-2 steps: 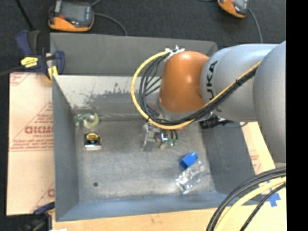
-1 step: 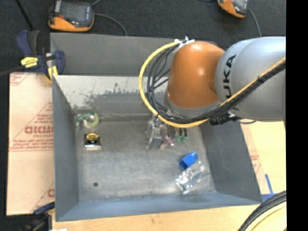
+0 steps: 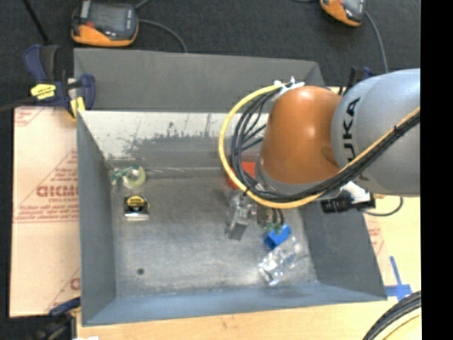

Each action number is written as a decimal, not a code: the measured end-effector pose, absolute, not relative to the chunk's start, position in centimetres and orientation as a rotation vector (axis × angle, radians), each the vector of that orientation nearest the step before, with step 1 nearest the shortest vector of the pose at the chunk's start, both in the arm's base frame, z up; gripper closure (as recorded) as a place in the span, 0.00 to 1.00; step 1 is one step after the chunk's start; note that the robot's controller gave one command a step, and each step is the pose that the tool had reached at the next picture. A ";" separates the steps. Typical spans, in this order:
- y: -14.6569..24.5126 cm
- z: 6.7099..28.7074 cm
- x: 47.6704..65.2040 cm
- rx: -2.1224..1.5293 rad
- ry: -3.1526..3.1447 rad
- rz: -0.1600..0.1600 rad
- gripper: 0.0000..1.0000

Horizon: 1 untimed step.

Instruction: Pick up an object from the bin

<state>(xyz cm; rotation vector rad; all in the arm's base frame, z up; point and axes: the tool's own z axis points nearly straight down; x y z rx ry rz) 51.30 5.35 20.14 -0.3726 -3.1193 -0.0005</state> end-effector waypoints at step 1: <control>6.8 16.9 54.8 -0.784 -3.045 -0.002 1.00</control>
Offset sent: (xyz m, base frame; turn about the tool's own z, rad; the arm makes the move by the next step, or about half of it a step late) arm 0.0344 0.0148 -0.0324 0.2698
